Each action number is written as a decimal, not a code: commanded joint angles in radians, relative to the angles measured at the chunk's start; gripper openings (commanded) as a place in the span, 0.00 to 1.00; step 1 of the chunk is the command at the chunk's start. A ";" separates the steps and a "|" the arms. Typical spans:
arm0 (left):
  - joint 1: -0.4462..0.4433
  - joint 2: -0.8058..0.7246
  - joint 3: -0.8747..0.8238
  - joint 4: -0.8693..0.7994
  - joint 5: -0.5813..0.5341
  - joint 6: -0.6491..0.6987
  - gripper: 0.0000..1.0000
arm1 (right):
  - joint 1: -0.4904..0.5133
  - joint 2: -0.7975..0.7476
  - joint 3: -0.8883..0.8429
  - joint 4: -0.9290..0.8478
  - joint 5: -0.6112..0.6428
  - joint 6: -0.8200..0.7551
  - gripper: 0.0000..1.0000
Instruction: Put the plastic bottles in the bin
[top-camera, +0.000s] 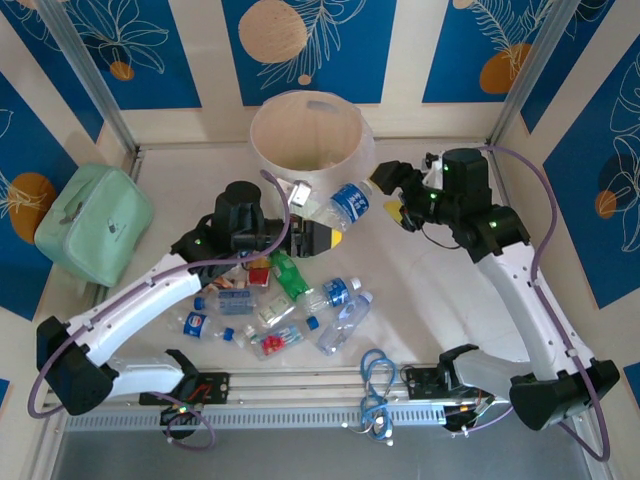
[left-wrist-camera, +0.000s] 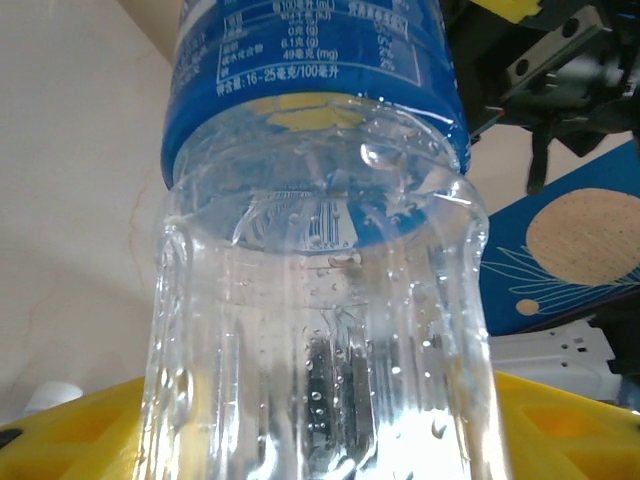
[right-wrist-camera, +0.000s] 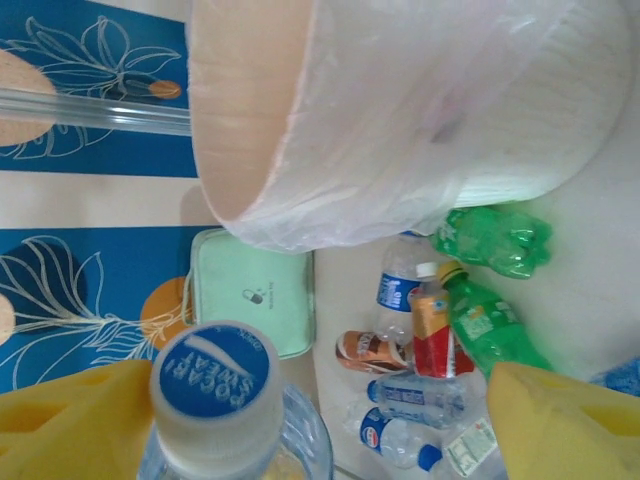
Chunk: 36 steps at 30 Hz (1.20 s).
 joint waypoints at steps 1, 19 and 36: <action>0.007 -0.048 0.098 -0.065 -0.113 0.076 0.62 | -0.042 -0.057 -0.020 -0.131 0.041 -0.050 0.86; 0.154 0.275 0.651 -0.329 -0.507 0.110 0.60 | -0.070 -0.177 -0.179 -0.208 0.014 -0.071 0.85; 0.191 0.599 0.952 -0.441 -0.525 0.147 0.58 | 0.008 -0.199 -0.236 -0.221 0.048 -0.057 0.85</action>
